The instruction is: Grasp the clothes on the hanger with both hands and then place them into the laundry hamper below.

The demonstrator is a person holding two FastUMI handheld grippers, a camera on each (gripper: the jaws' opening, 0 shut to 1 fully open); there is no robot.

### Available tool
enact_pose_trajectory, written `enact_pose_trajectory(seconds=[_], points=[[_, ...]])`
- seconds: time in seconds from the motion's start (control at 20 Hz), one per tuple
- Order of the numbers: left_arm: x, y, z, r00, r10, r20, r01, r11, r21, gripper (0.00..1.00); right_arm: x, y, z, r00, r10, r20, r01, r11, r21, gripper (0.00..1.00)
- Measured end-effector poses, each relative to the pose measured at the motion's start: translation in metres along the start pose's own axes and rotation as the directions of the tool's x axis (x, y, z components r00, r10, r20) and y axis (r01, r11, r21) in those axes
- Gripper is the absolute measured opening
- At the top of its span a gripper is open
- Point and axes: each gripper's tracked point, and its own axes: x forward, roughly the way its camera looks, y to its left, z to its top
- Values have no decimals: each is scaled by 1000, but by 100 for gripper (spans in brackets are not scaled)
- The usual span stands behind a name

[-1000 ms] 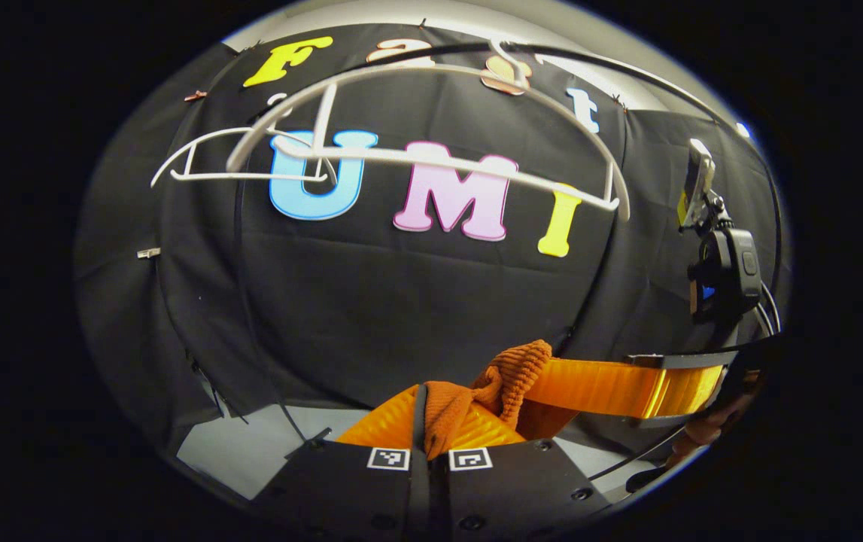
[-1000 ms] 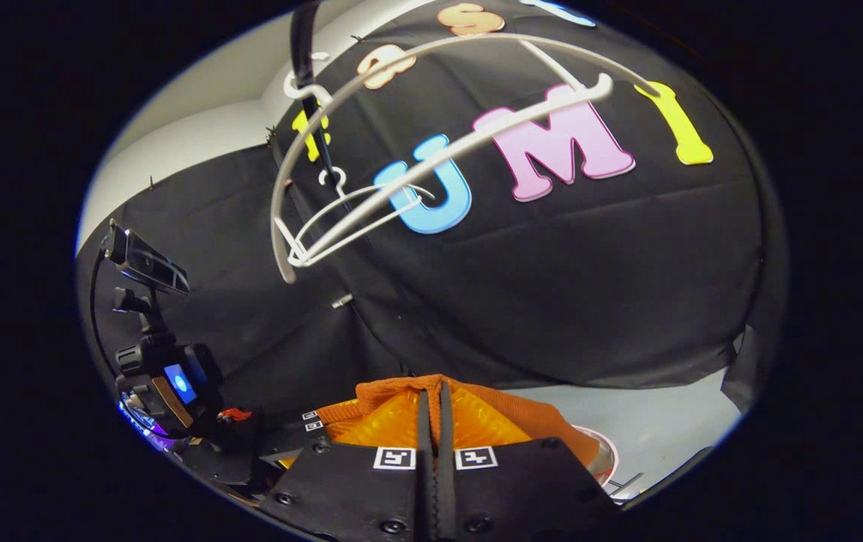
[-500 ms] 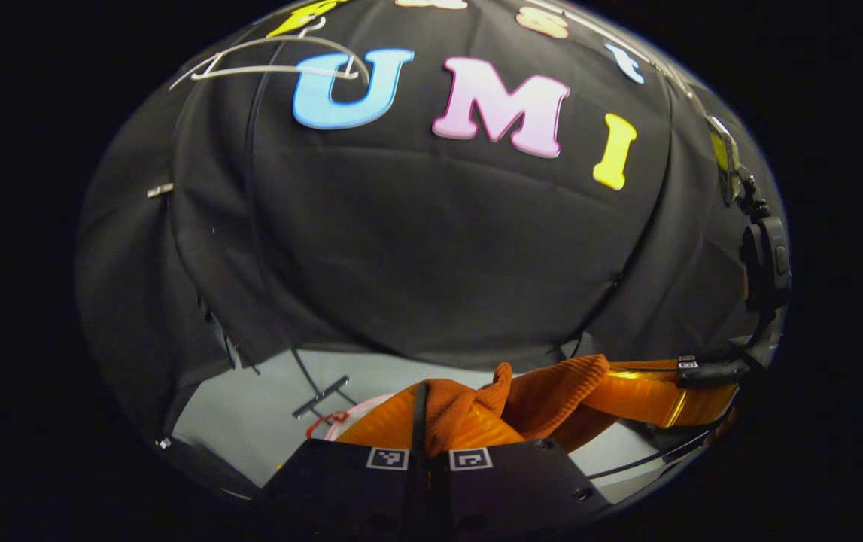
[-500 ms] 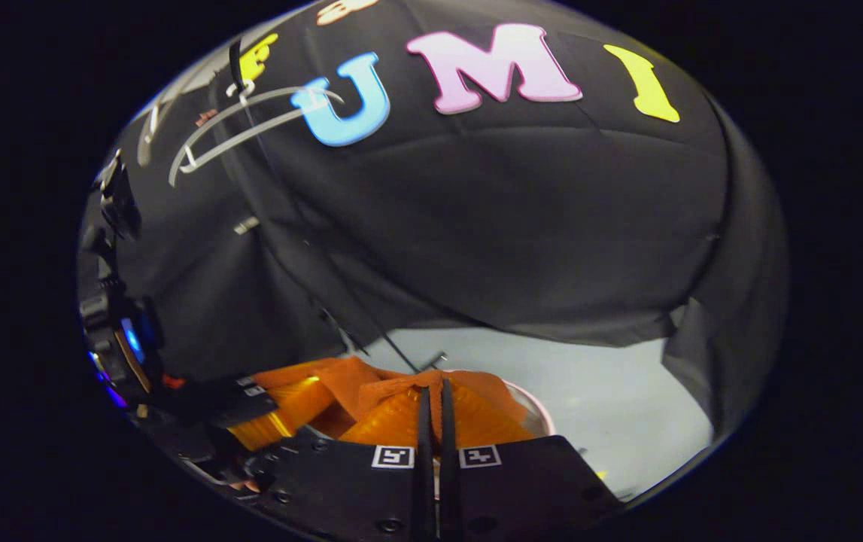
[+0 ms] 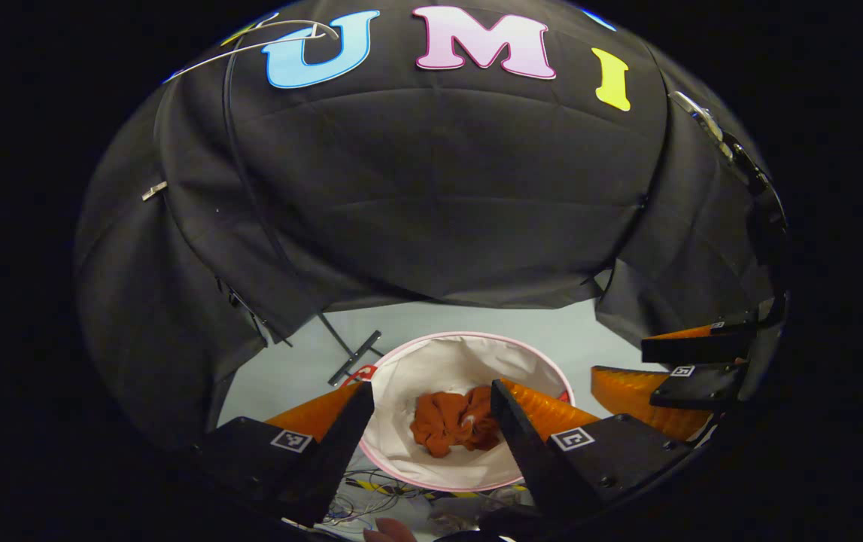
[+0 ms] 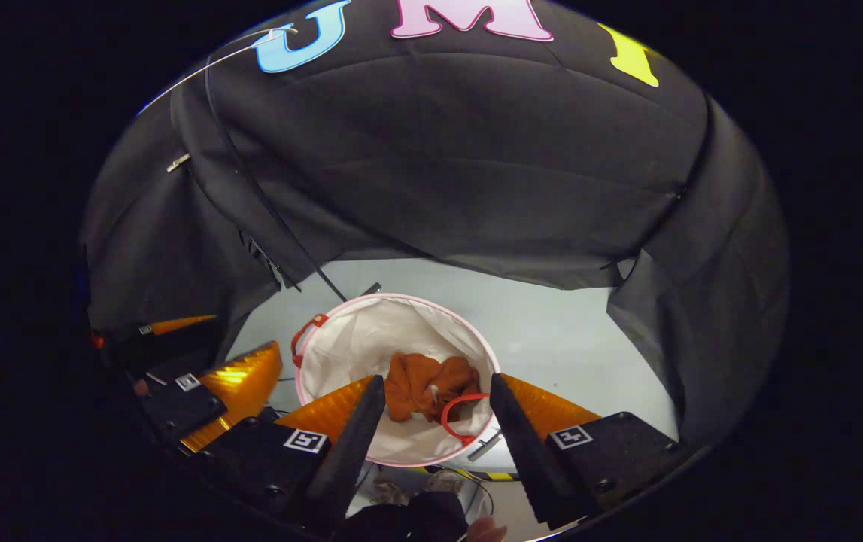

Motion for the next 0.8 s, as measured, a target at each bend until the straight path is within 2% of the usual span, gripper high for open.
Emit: enact_pose_trajectory(seconds=[0.05, 0.15, 0.2, 0.35, 0.5, 0.6, 0.65, 0.7, 0.75, 0.8], points=[[-2, 0, -1, 1000, -2, -8, 2, 1000, -7, 98, -3, 1, -2, 1000, 7, -3, -7, 1000, 17, 92], [-12, 0, -3, 1000, -21, -1, 21, 999, -37, 98, -7, -7, 2, 999, -33, 17, 33, 999, 6, 91], [-18, 2, -3, 1000, -27, 2, 27, 998, -50, 98, -15, -9, 4, 999, -44, 18, 44, 999, 3, 95], [-39, 4, 9, 997, -50, 59, 55, 995, -81, 98, -36, -2, 12, 997, -57, 58, 57, 998, 5, 99], [-67, 6, 18, 990, -74, 118, 83, 994, -75, 98, -58, 6, 19, 992, -69, 110, 68, 998, 16, 100], [-92, 9, 22, 986, -86, 143, 97, 992, -75, 98, -80, 15, 25, 985, -75, 153, 73, 997, 17, 100], [-107, 14, 28, 983, -85, 161, 99, 992, -77, 98, -92, 19, 31, 981, -77, 178, 75, 997, 19, 95], [-120, 20, 32, 982, -73, 177, 89, 993, -83, 98, -105, 24, 37, 975, -79, 207, 76, 997, 21, 95], [-132, 26, 36, 978, -65, 197, 84, 992, -93, 98, -118, 28, 44, 968, -78, 237, 75, 997, 22, 100], [-144, 32, 42, 975, -57, 216, 81, 991, -104, 98, -131, 33, 50, 961, -76, 266, 73, 997, 22, 100]])
